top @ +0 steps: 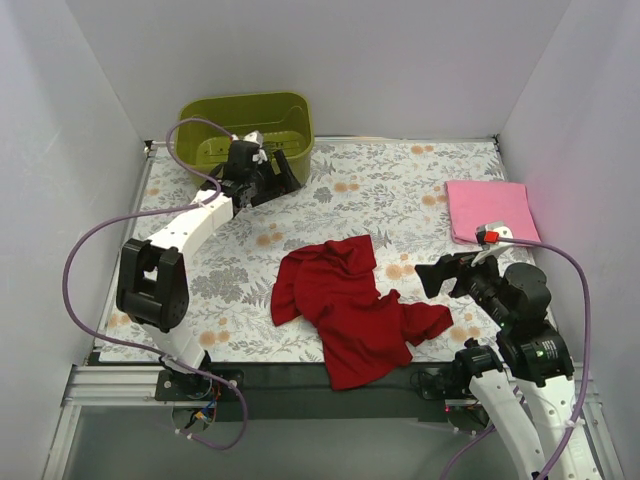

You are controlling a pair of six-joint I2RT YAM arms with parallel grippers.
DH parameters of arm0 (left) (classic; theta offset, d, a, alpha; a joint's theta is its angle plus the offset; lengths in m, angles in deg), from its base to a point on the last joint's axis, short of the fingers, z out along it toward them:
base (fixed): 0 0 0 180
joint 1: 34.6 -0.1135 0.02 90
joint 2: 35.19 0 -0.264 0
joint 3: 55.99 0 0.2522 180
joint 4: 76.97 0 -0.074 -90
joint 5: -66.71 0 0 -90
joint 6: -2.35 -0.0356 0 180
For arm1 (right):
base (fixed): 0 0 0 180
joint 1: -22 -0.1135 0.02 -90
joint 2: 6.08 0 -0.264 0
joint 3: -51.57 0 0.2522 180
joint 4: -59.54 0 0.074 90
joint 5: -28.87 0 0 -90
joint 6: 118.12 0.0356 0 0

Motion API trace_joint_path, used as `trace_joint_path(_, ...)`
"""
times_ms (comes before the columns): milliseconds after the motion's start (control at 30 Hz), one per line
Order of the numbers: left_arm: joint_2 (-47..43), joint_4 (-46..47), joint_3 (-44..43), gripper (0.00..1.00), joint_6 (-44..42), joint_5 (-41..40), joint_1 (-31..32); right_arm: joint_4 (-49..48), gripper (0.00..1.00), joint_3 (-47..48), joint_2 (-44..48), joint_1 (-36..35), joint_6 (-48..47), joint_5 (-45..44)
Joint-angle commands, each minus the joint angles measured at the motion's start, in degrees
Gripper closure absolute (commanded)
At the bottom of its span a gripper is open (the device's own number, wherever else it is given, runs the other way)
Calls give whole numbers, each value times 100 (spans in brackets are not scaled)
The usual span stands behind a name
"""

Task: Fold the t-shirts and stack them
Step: Move the tshirt to the center of the board, then flatten the tshirt out

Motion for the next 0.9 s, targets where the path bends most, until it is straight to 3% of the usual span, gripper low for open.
trace_joint_path(0,-110,108,111,27,23,-1713,-445,-95,2,-48,-38,-44,-101,23)
trace_joint_path(200,48,556,455,31,32,-1908,-1078,-86,2,-154,-29,-36,-101,94)
trace_joint_path(400,443,548,147,31,-126,-2022,-1439,-95,2,-145,-283,-36,-101,392)
trace_joint_path(633,725,556,-187,31,-214,-2189,-1658,-86,2,-259,-978,-36,-119,1542)
trace_joint_path(867,1094,565,-784,31,-346,-2206,-1790,-51,2,-321,-1312,-36,-101,1816)
